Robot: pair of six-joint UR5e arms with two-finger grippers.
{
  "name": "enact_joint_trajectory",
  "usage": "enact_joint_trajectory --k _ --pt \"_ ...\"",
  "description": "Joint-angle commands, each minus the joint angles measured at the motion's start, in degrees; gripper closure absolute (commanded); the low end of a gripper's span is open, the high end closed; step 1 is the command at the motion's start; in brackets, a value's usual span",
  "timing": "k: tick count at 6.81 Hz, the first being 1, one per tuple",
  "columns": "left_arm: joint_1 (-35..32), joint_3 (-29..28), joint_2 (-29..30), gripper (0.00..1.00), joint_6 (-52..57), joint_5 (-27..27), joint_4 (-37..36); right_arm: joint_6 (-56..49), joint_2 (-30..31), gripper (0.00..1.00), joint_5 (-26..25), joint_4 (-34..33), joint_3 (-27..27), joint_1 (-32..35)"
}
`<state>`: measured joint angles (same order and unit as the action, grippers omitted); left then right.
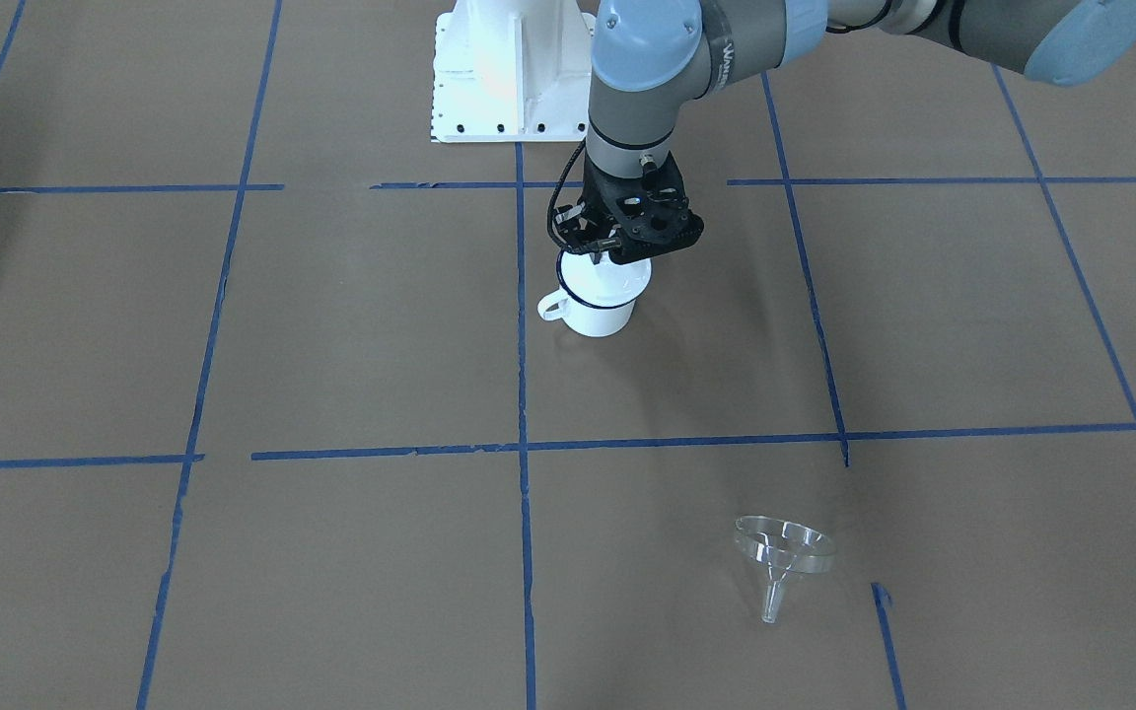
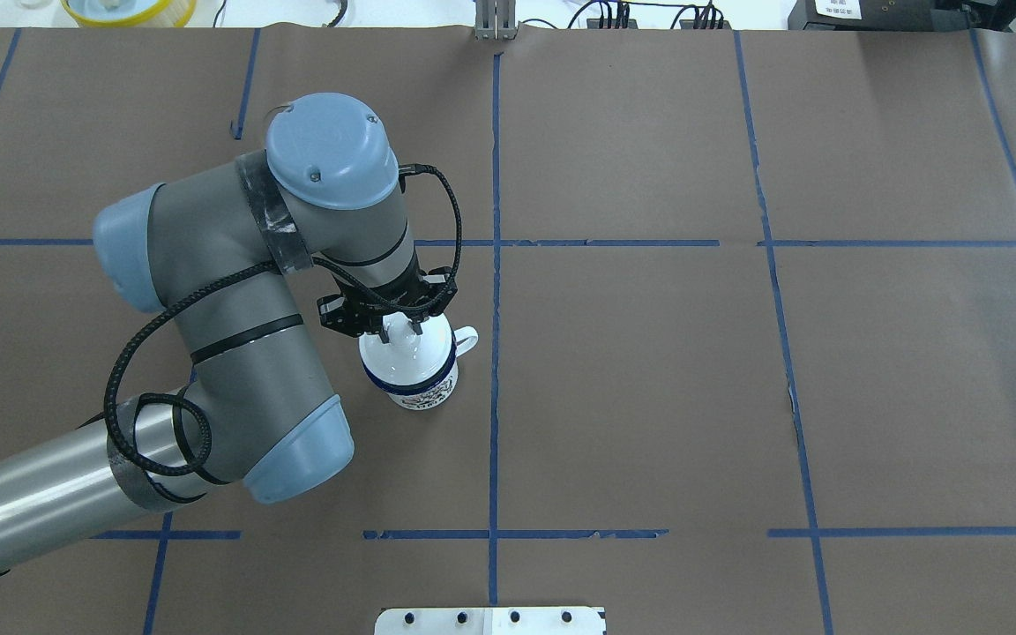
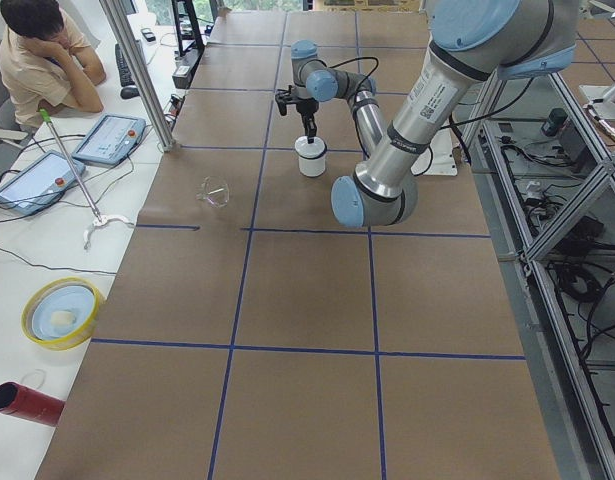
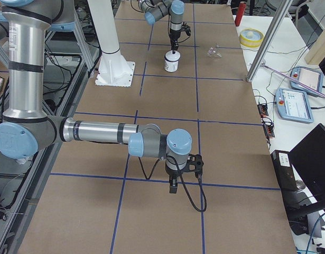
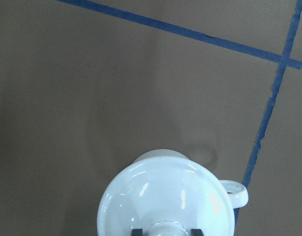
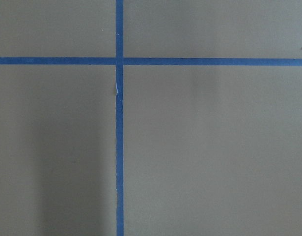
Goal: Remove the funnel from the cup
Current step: 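Lower the lid onto the mug opening with the left gripper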
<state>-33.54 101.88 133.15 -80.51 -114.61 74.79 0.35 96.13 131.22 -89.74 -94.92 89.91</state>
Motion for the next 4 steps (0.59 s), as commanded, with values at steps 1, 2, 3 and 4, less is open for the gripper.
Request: enact_joint_trajectory --k 1,2,3,4 --pt "0.0 0.1 0.0 1.0 0.2 0.0 0.0 0.0 0.0 0.0 0.0 0.0 0.0 0.0" --pt "0.0 0.3 0.0 1.0 0.3 0.0 0.0 0.0 0.0 0.0 0.0 0.0 0.0 0.0" --pt "0.0 0.6 -0.1 1.0 0.4 0.0 -0.1 0.0 0.0 0.0 0.0 0.0 0.0 0.0" --pt "0.0 0.6 -0.1 1.0 0.4 0.0 0.0 0.0 0.0 0.0 0.0 0.0 0.0 0.0"
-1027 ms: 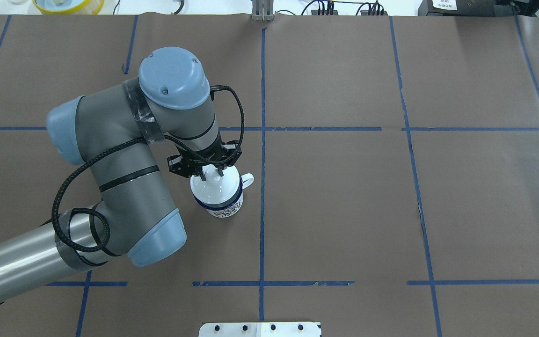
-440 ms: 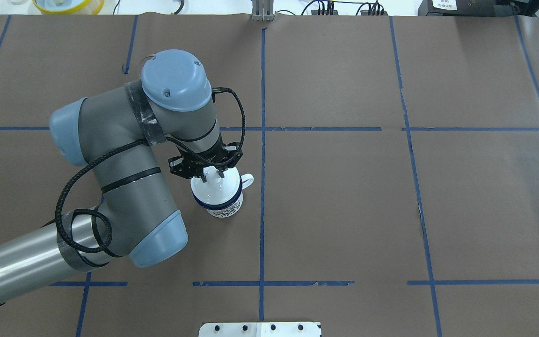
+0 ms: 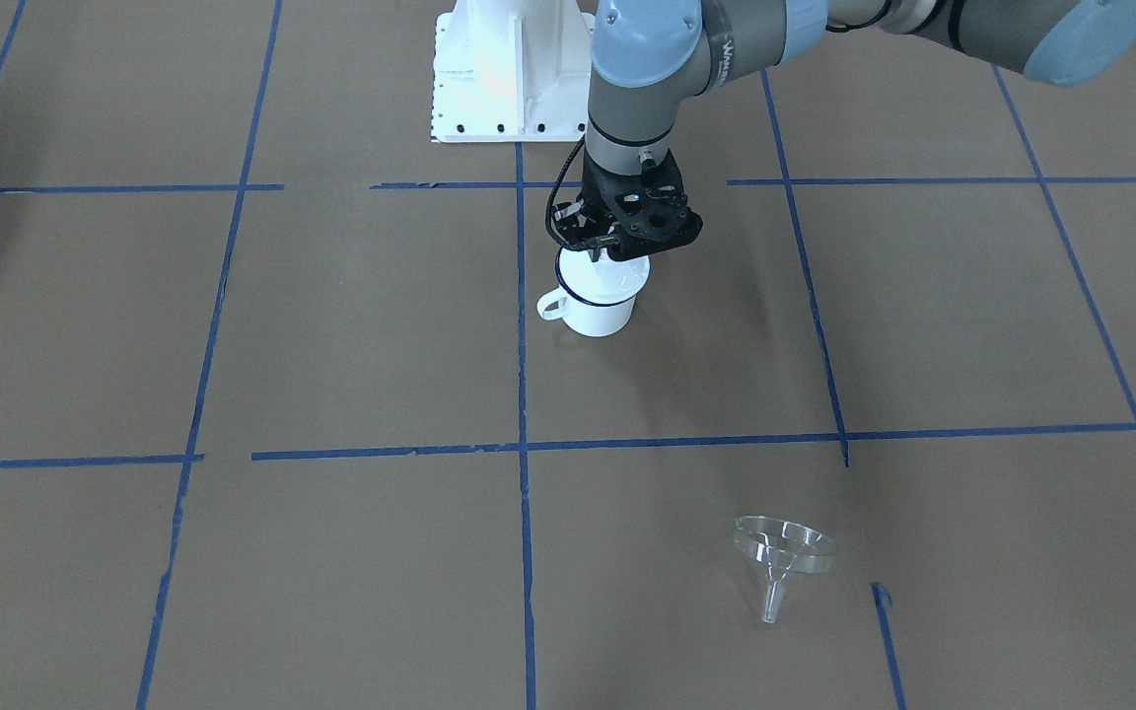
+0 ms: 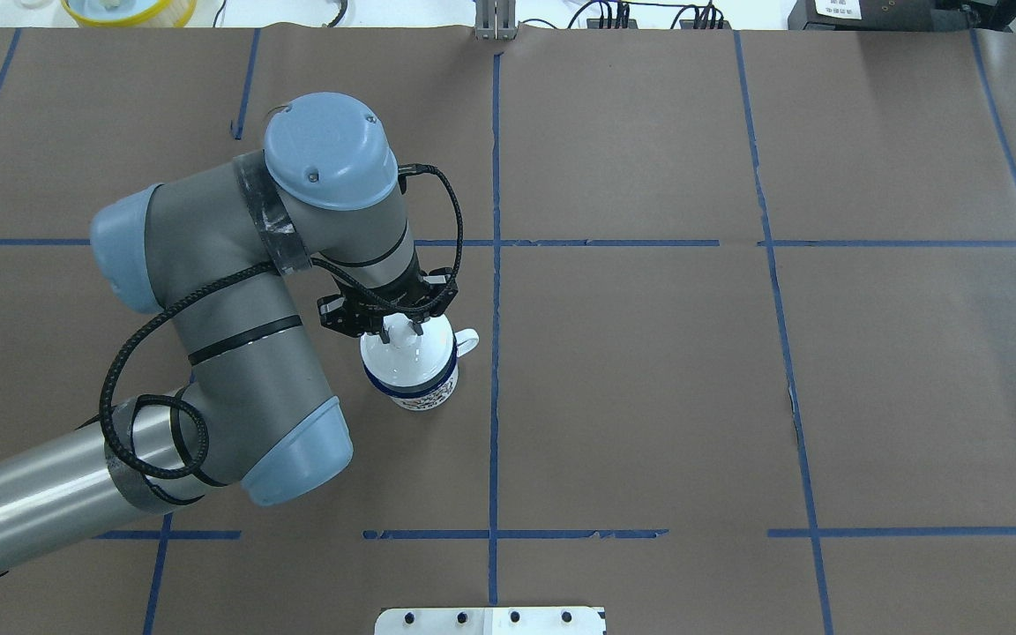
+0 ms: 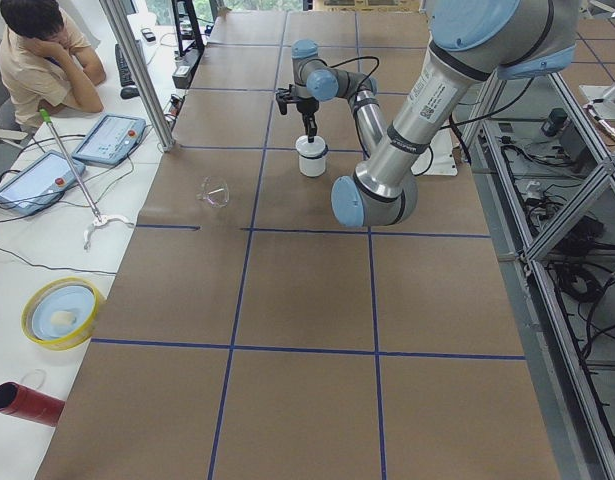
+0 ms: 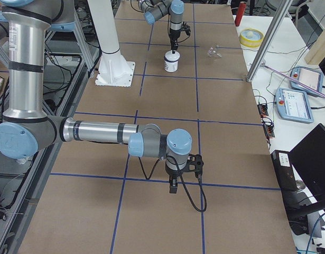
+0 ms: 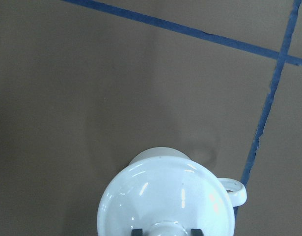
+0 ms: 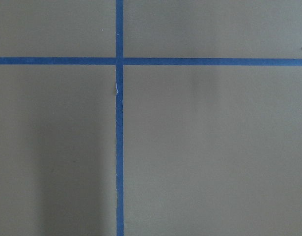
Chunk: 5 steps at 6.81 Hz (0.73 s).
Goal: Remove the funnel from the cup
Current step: 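Lower the lid onto the mug opening with the left gripper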
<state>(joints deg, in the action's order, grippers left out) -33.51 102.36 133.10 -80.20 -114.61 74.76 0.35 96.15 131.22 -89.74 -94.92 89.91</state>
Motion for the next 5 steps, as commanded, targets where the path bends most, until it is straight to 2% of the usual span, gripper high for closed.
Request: enact_joint_trajectory --k 1,5 --pt "0.0 0.0 0.0 1.0 0.0 0.0 0.0 0.0 0.0 0.0 0.0 0.0 0.0 0.0" --pt "0.1 0.0 0.0 1.0 0.1 -0.1 0.1 0.0 0.0 0.0 0.0 0.0 0.0 0.0"
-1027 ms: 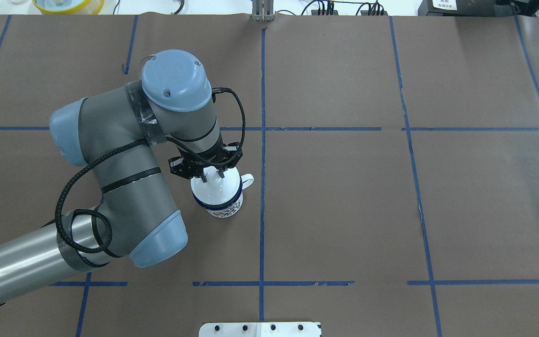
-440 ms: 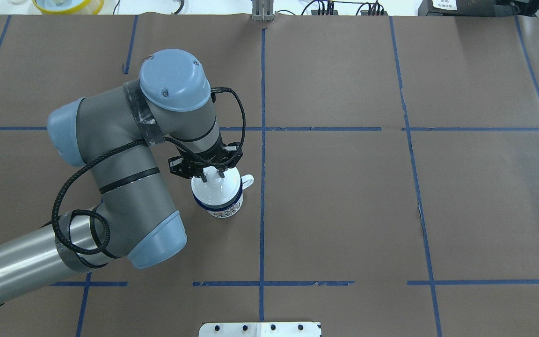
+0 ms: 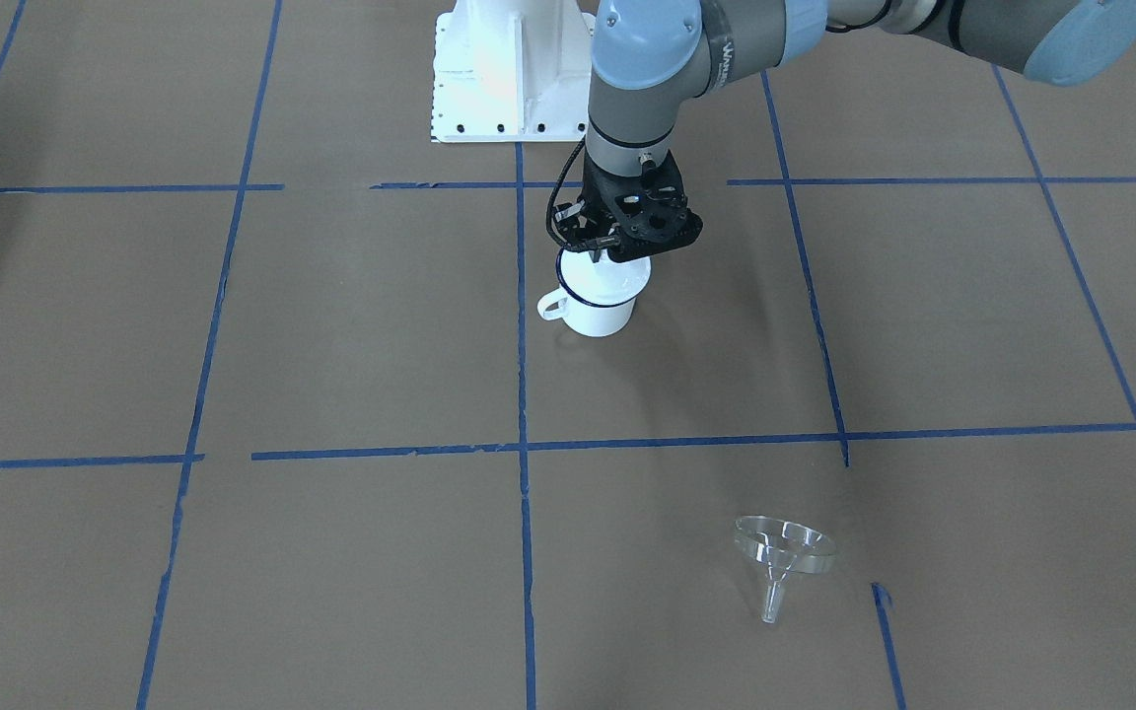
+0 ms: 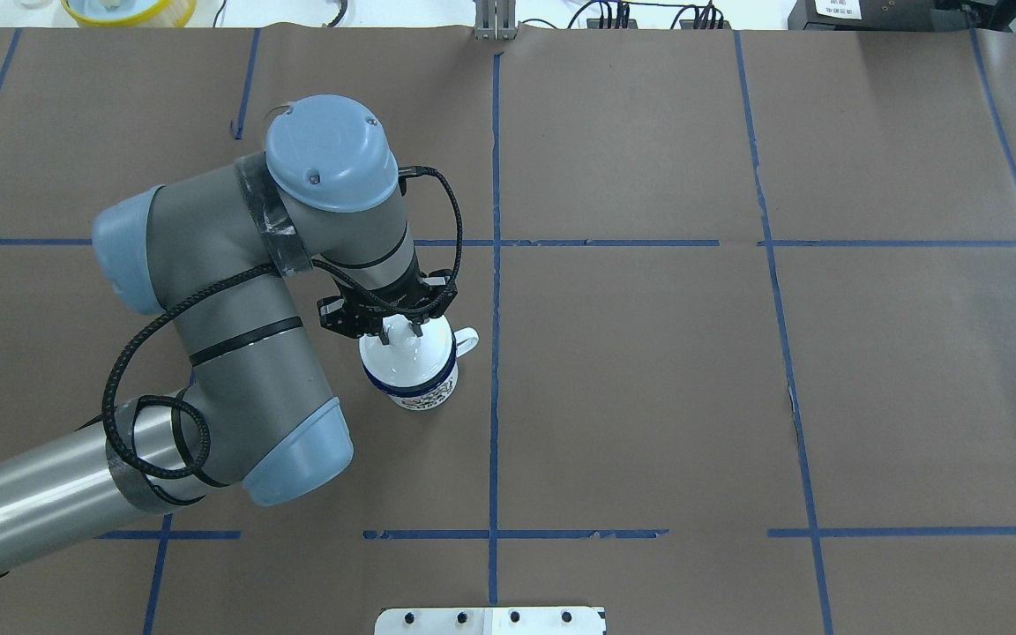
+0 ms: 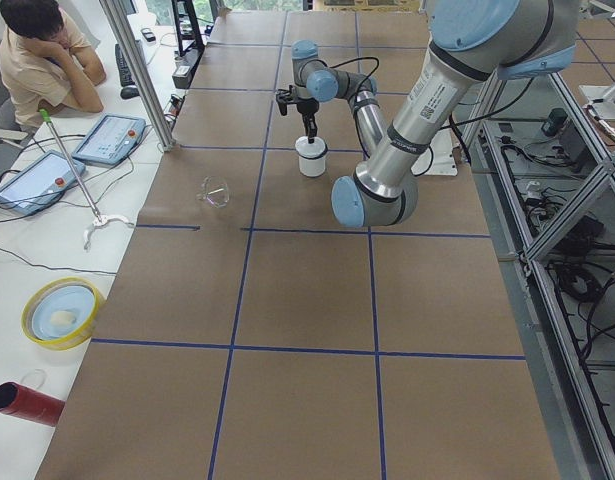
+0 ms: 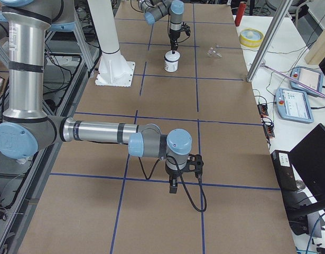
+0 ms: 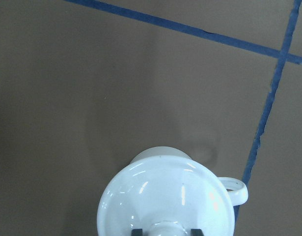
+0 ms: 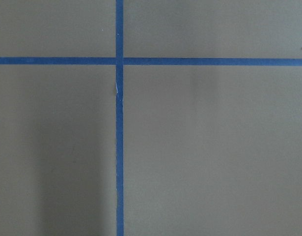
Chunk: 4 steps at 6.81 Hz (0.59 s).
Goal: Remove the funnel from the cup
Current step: 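Lower the lid onto the mug opening with the left gripper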
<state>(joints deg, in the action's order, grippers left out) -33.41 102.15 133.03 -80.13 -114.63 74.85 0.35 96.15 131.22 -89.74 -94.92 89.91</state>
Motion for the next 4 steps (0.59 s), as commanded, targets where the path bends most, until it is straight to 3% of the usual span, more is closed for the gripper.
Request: enact_joint_trajectory --k 1,4 --pt "0.0 0.7 0.0 1.0 0.1 -0.1 -0.1 0.0 0.0 0.0 0.0 0.0 0.0 0.0" --pt "0.2 0.2 -0.1 1.0 0.2 -0.2 0.0 0.0 0.0 0.0 0.0 0.0 0.0 0.0"
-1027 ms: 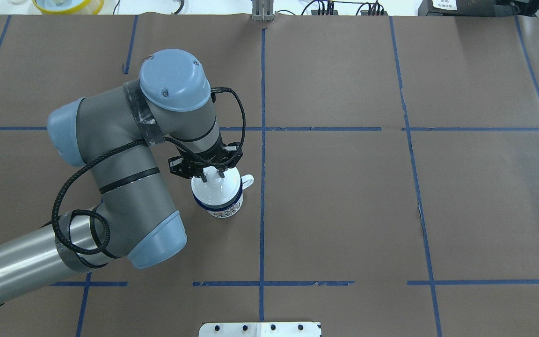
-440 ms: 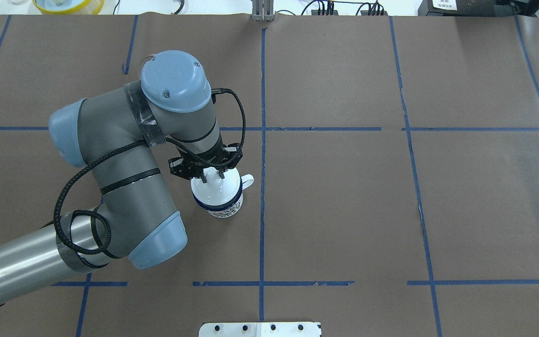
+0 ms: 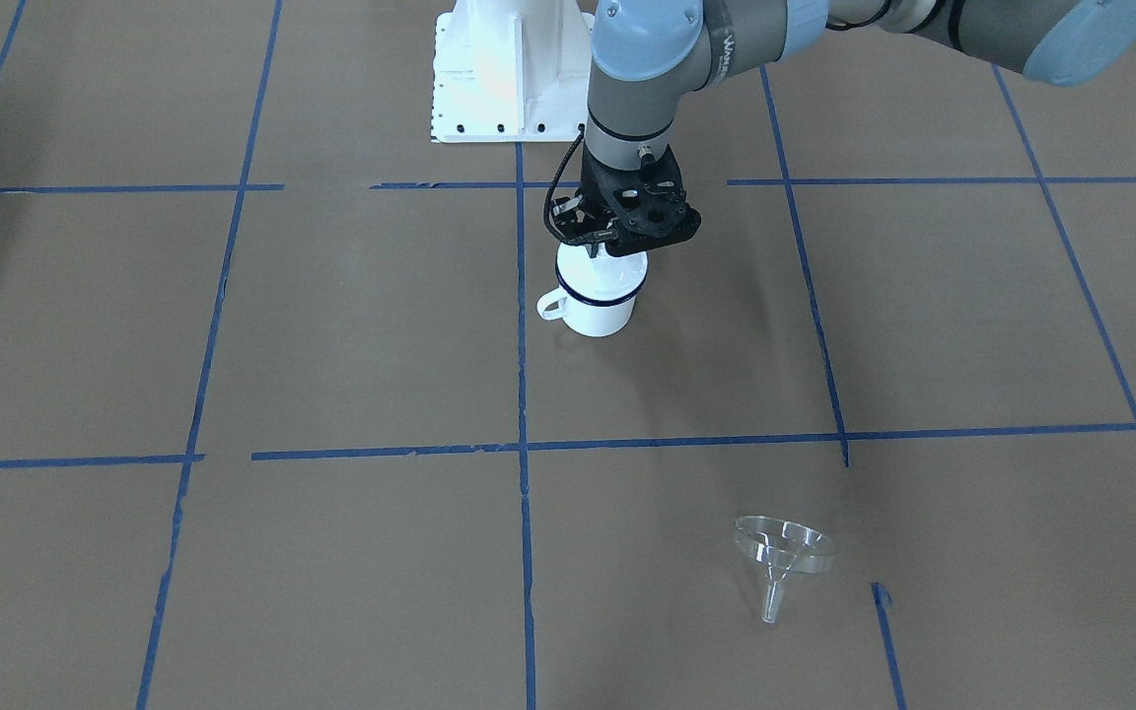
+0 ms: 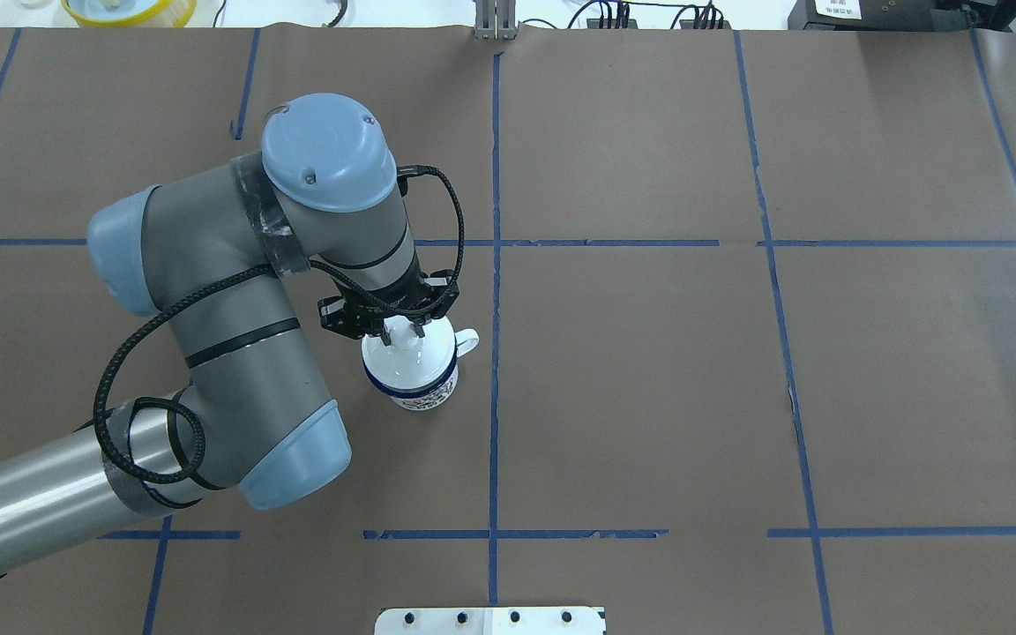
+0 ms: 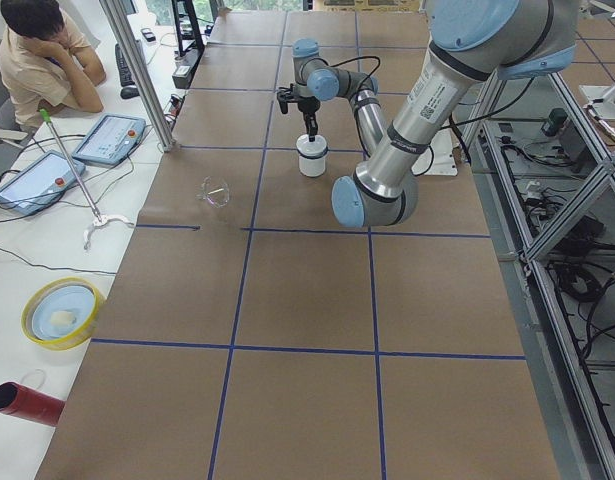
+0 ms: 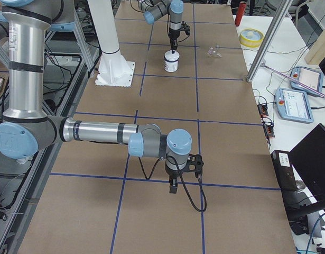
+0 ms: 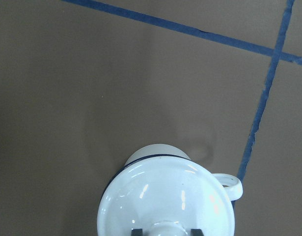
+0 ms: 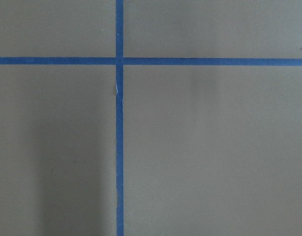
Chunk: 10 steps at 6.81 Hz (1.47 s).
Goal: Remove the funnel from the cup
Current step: 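Lower the lid onto the mug opening with the left gripper, then open the left gripper and withdraw it away from the mug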
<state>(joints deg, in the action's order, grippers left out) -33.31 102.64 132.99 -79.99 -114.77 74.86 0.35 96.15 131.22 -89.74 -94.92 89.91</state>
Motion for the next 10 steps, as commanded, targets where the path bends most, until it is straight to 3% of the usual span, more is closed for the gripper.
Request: enact_joint_trajectory --k 1,4,5,6,8,10 --pt "0.3 -0.4 0.0 1.0 0.0 0.0 0.6 0.0 0.0 0.0 0.0 0.0 0.1 0.0" --pt "0.8 -0.6 -1.3 1.0 0.0 0.1 2.4 0.0 0.0 0.0 0.0 0.0 0.0 0.0" --pt "0.8 -0.5 -1.3 0.6 0.1 0.1 2.5 0.0 0.0 0.0 0.0 0.0 0.0 0.0" --pt "0.8 -0.6 -1.4 0.01 0.0 0.2 2.8 0.0 0.0 0.0 0.0 0.0 0.0 0.0" --pt "0.8 0.8 -1.6 0.0 0.1 0.3 3.0 0.0 0.0 0.0 0.0 0.0 0.0 0.0" --pt "-1.3 8.1 -5.7 0.0 6.7 0.3 2.9 0.0 0.0 0.0 0.0 0.0 0.0 0.0"
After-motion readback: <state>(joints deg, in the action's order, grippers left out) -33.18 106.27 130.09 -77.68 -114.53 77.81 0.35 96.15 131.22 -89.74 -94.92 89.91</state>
